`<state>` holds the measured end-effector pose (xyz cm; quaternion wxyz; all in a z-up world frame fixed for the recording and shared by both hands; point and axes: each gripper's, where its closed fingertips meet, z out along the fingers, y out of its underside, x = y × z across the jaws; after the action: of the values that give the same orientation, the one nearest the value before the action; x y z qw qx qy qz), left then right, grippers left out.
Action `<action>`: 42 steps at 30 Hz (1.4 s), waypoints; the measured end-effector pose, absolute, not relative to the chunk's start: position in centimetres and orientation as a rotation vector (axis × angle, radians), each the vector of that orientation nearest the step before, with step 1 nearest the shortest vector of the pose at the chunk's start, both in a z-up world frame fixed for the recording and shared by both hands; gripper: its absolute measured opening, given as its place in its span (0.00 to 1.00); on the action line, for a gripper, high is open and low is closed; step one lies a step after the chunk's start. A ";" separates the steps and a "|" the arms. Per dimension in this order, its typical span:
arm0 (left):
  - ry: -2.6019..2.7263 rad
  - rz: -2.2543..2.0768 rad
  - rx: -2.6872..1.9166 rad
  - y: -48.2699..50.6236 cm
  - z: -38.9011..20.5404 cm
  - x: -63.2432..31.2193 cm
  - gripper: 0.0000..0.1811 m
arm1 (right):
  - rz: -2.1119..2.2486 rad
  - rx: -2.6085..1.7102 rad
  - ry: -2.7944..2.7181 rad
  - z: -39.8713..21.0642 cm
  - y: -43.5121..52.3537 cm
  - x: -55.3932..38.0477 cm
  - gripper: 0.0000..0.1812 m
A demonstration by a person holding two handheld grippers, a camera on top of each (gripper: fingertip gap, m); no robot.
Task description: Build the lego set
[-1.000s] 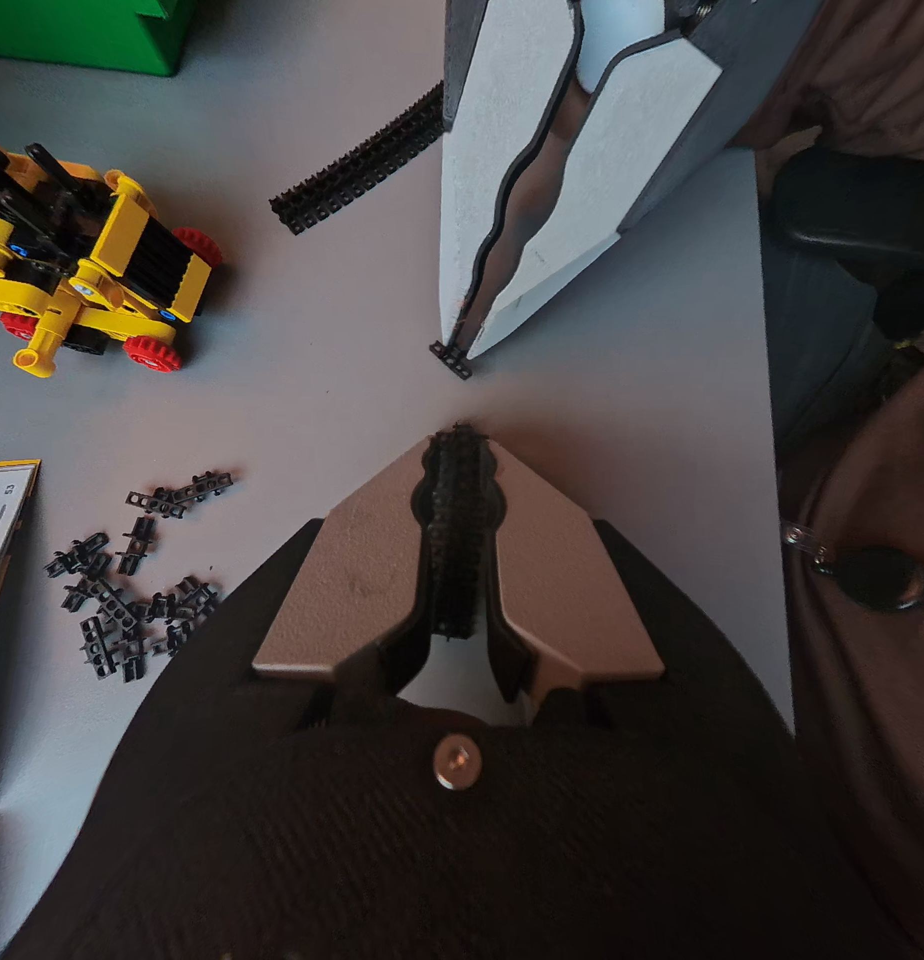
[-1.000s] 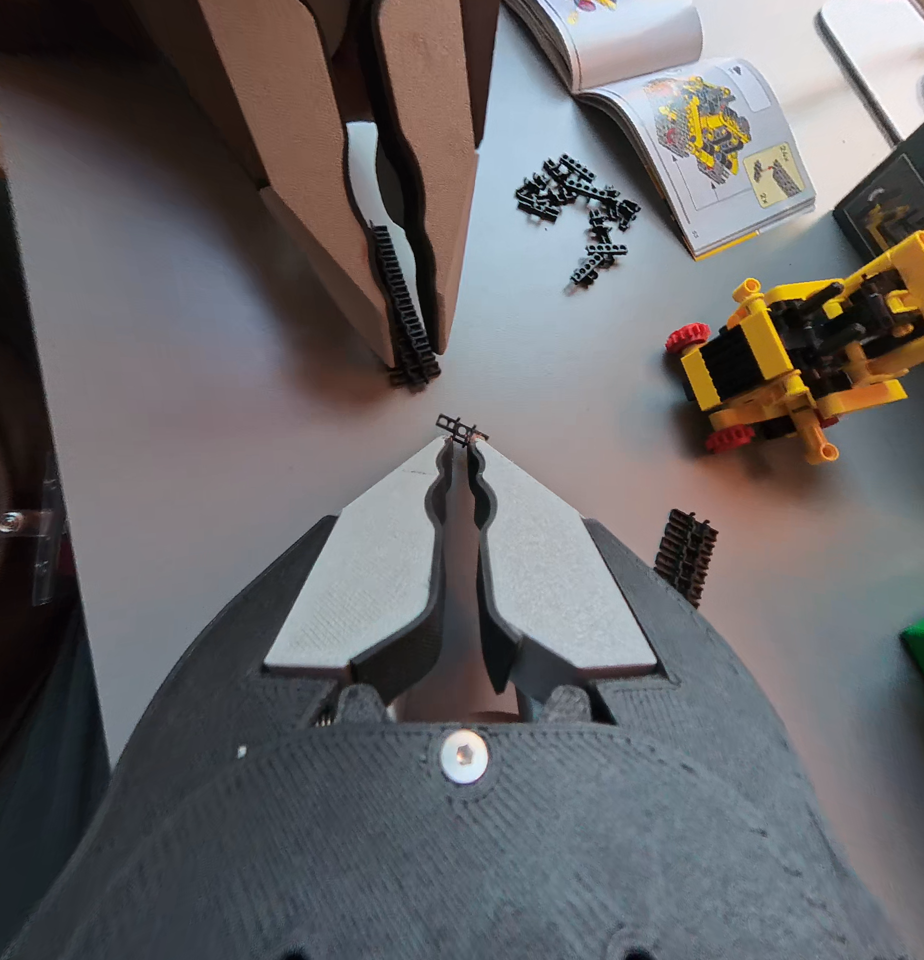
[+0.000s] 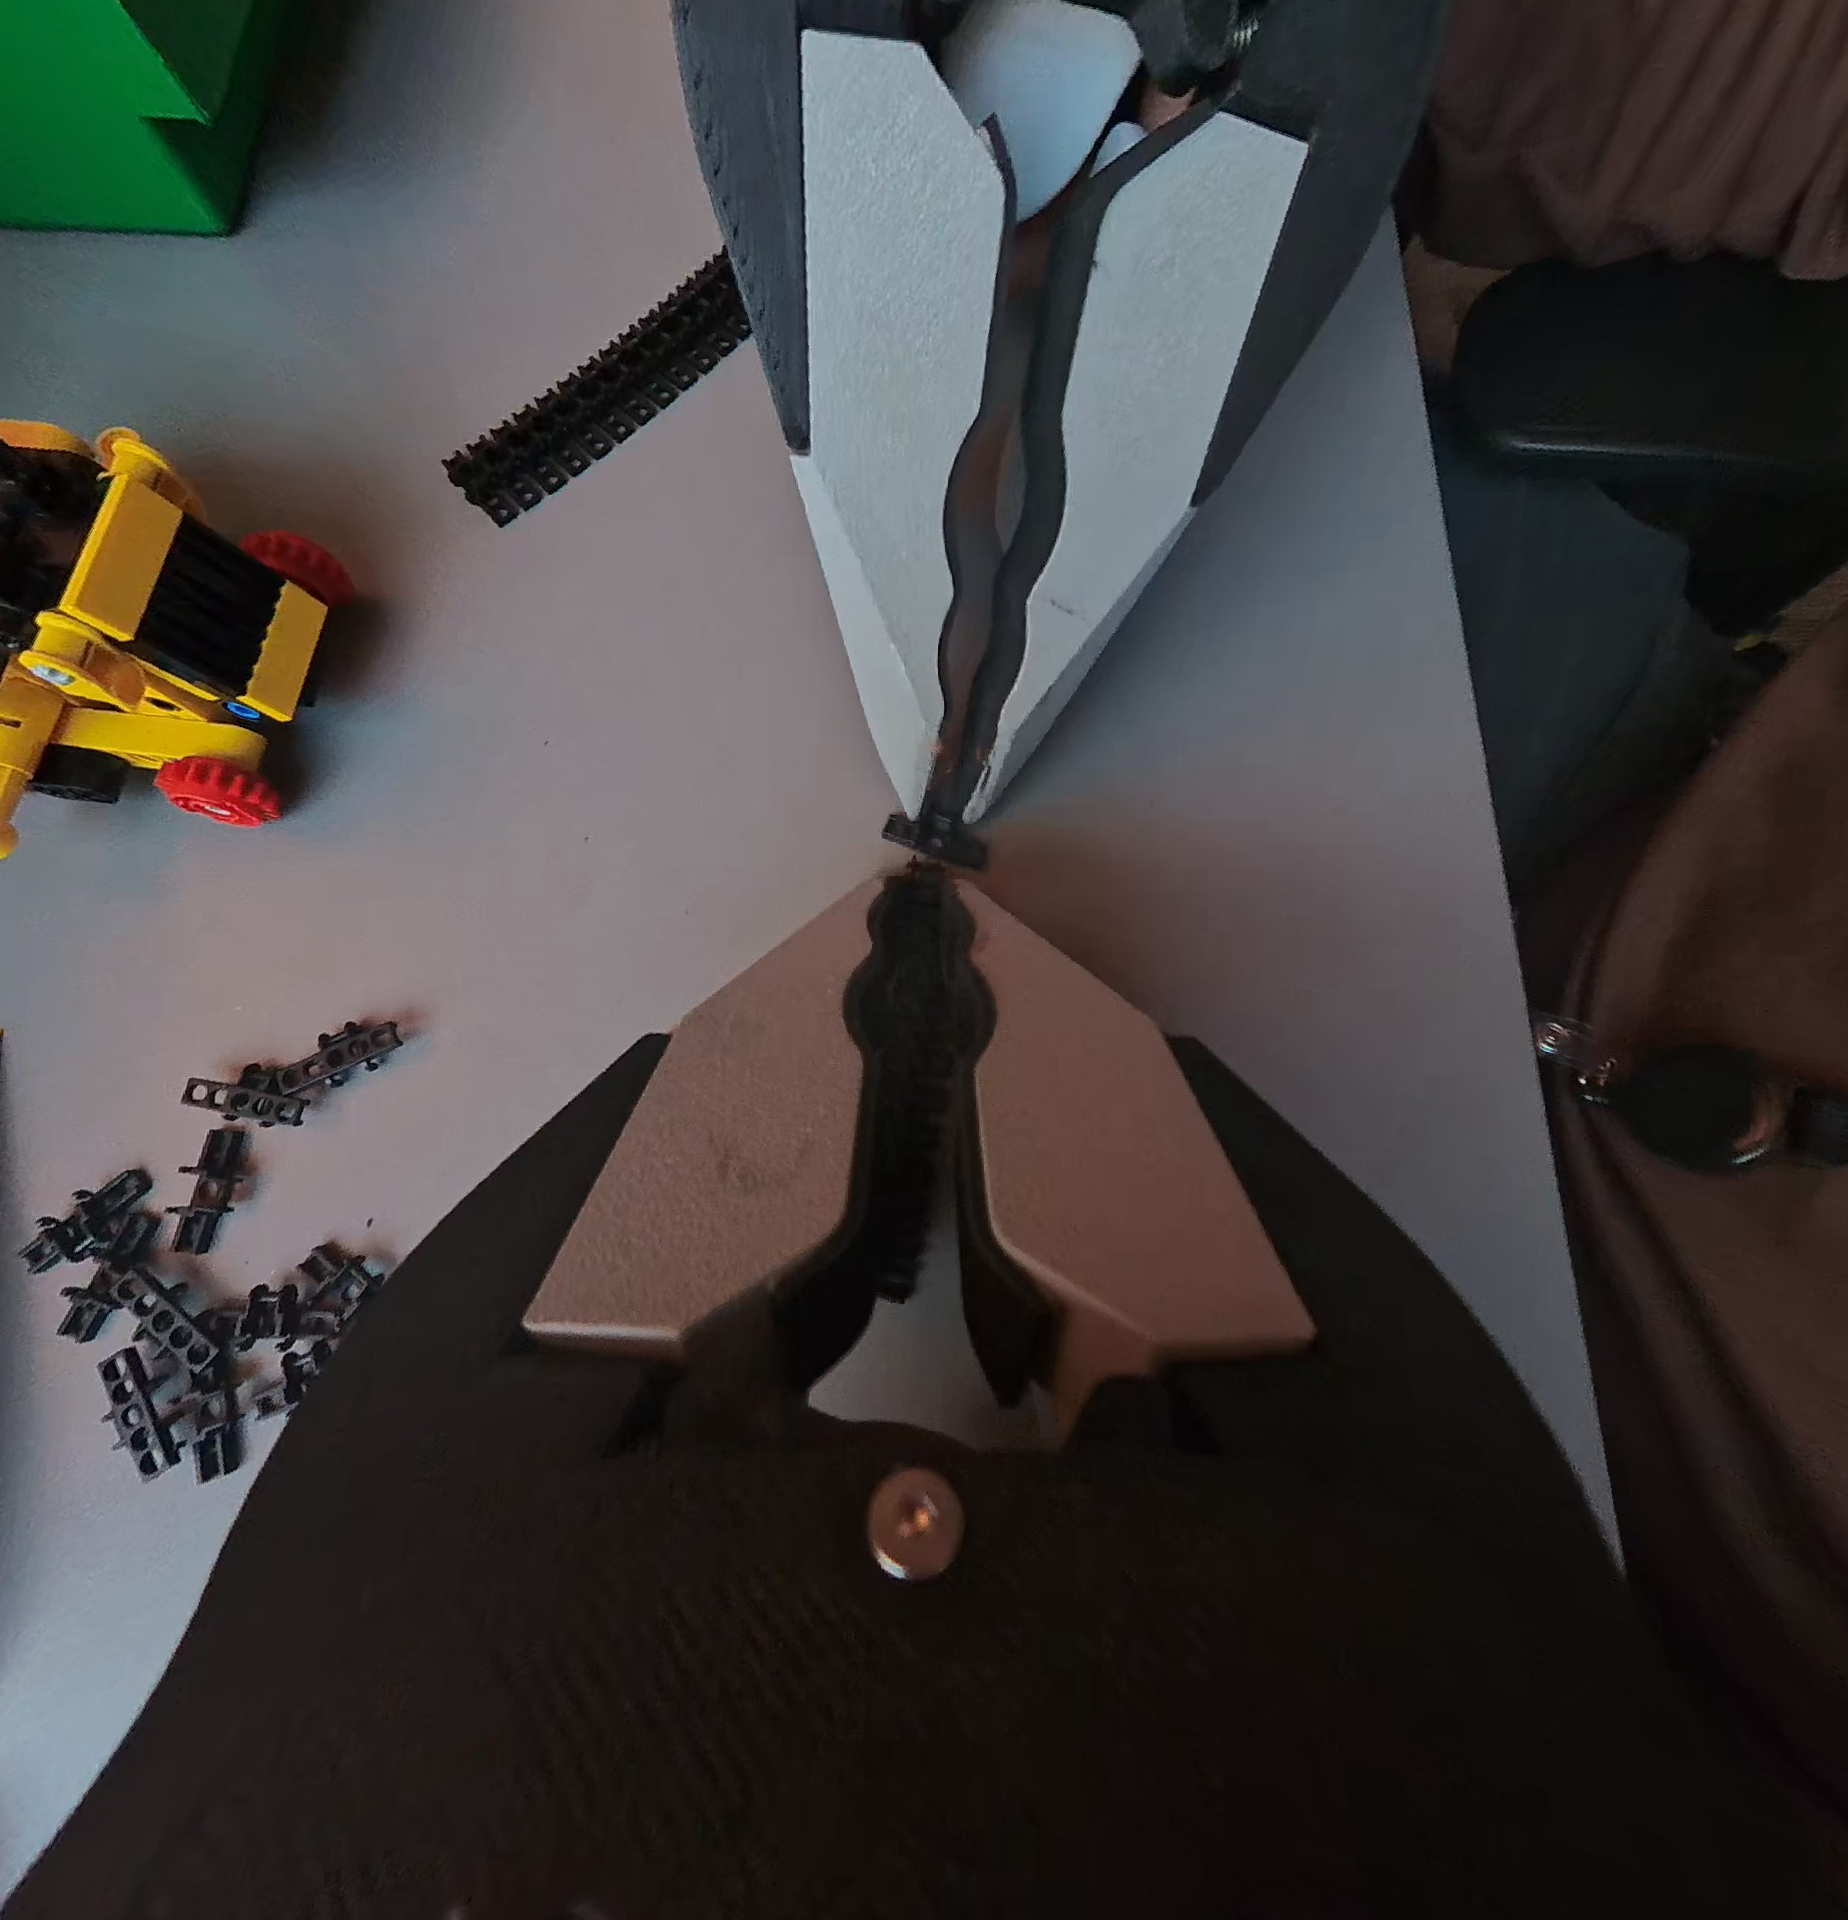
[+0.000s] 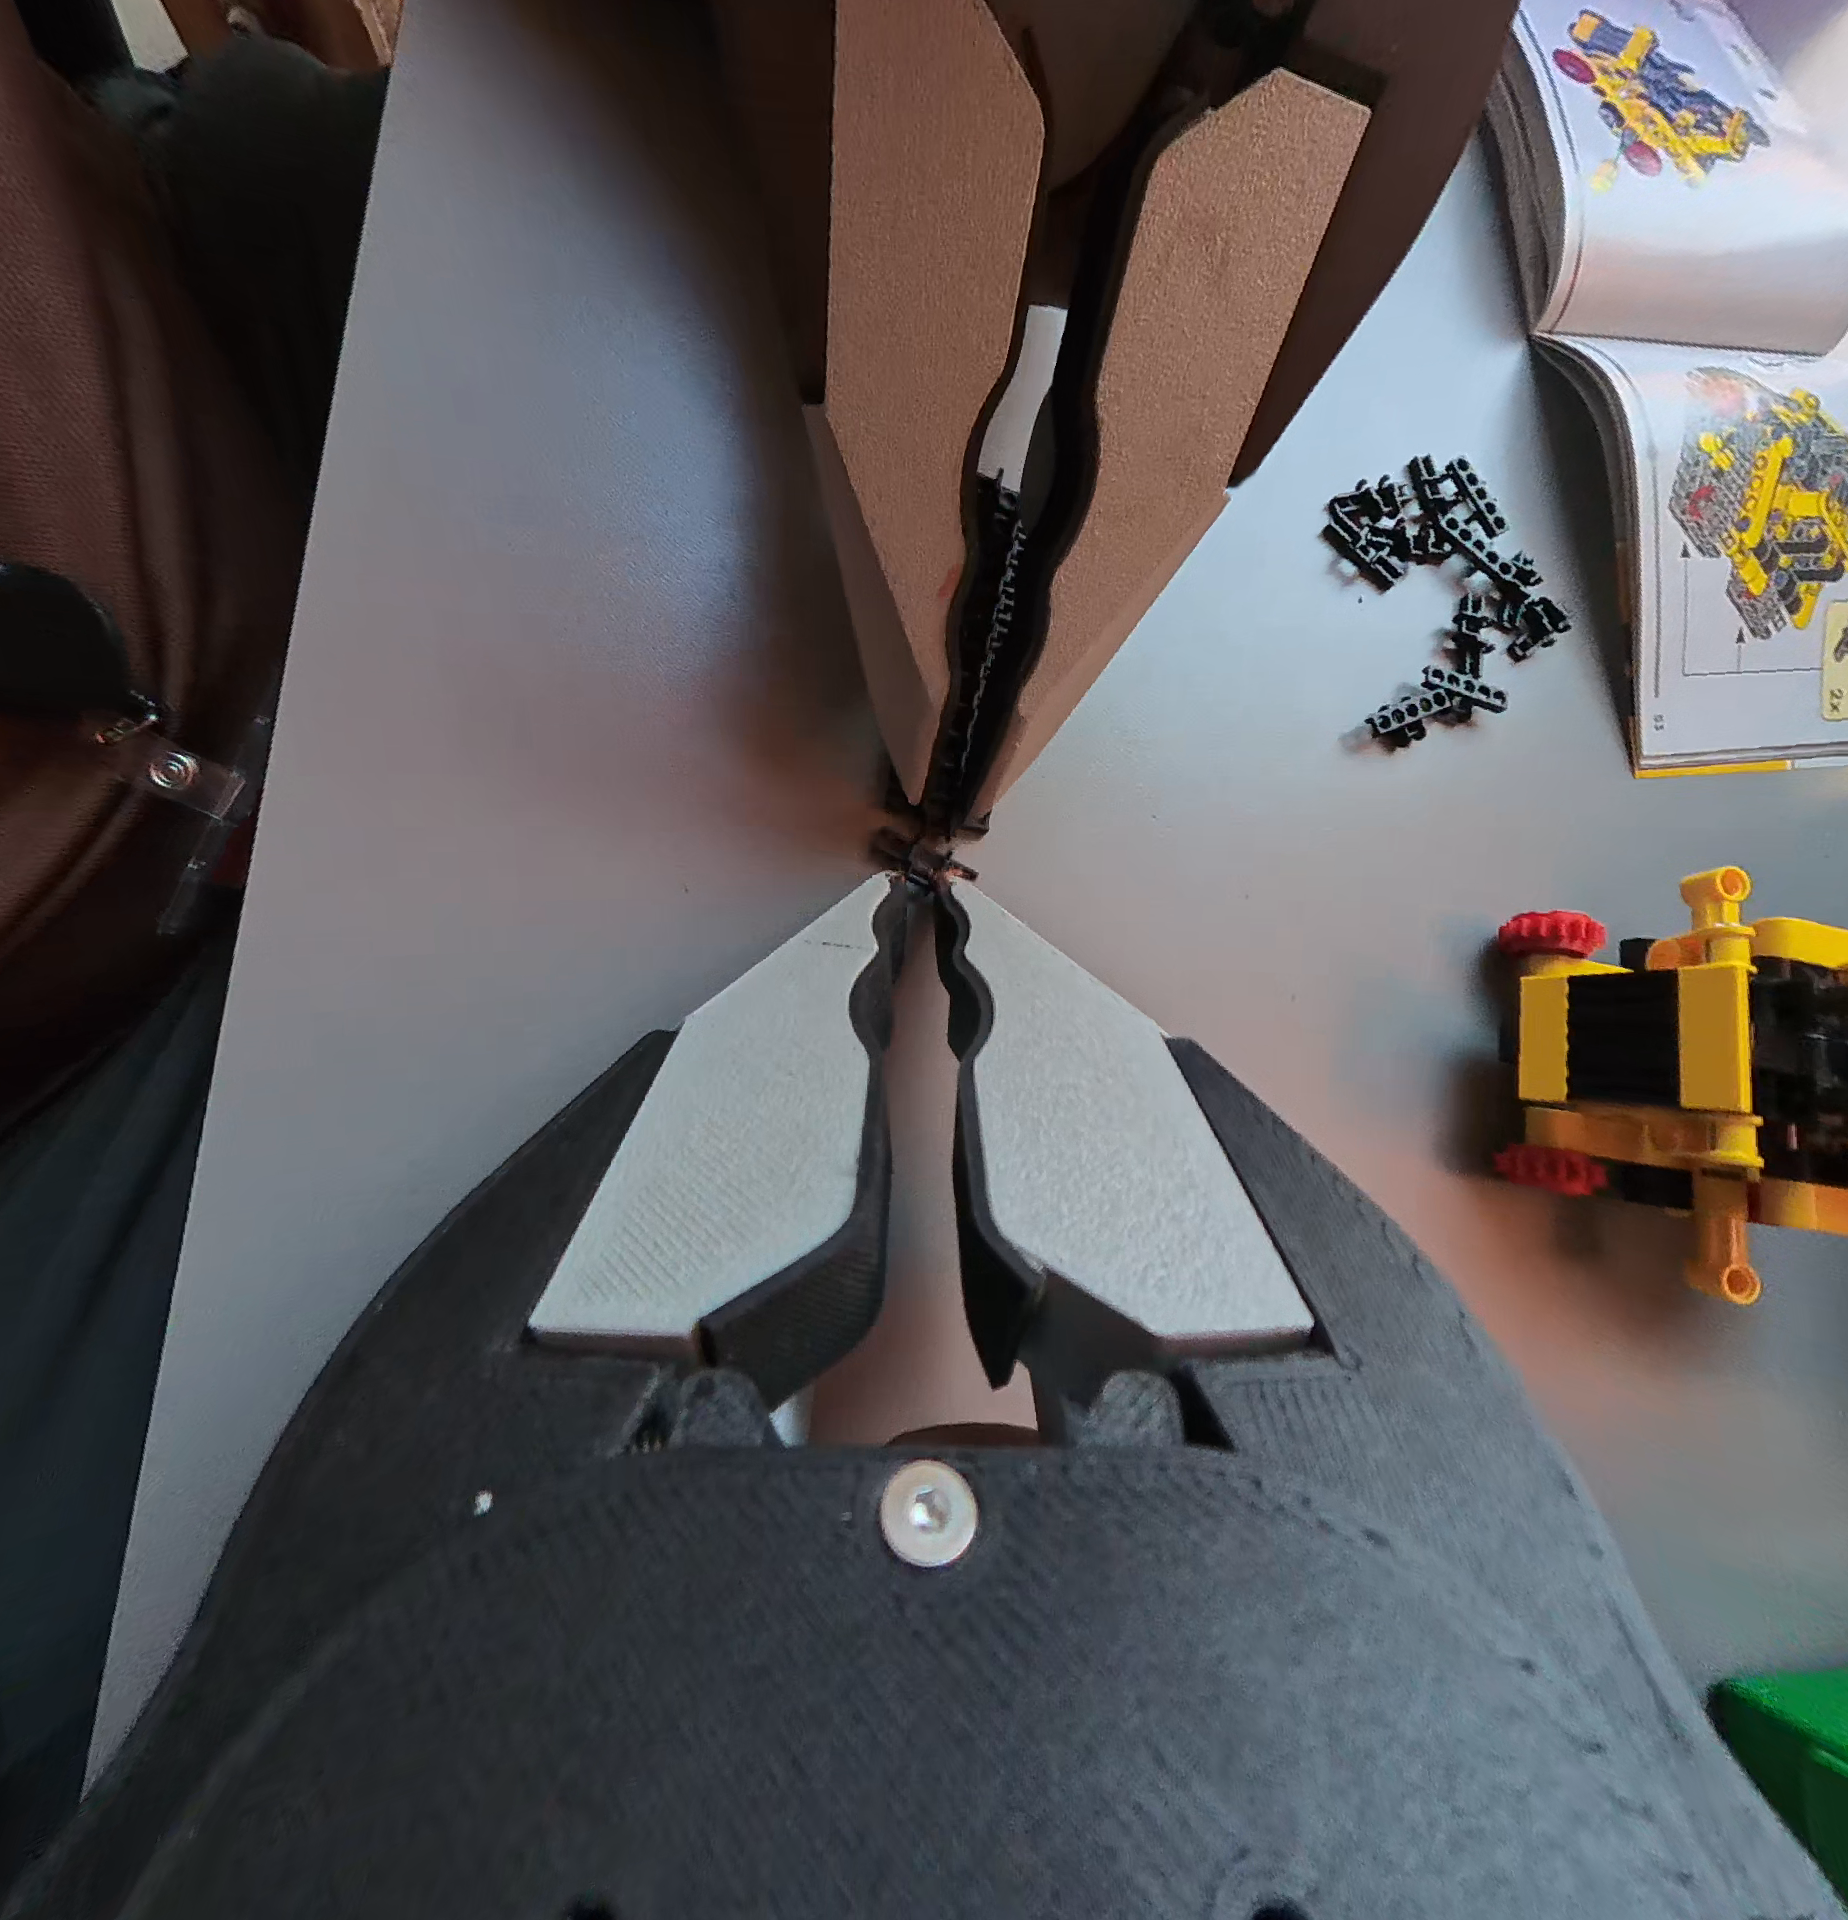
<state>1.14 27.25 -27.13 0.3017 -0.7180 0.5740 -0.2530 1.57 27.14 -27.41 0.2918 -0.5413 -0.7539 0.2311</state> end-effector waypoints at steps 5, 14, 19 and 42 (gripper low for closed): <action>1.542 -0.663 -1.885 27.1 -27.1 1.3 0.02 | 0.621 -1.416 -2.010 -27.4 27.0 1.6 0.01; 1.554 -0.662 -1.868 27.0 -27.0 1.3 0.02 | 0.586 -1.377 -2.066 -27.4 26.7 1.8 0.01; 1.561 -0.657 -1.869 27.1 -27.1 1.2 0.02 | 0.557 -1.352 -2.115 -27.4 26.9 1.5 0.01; 1.585 -0.668 -1.842 26.6 -26.9 1.3 0.02 | 0.581 -1.324 -2.124 -27.4 26.5 1.3 0.01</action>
<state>1.27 26.63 -26.91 0.3059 -0.6958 0.5989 -0.2522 1.33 26.54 -27.42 0.2822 -0.4943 -0.7931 0.2169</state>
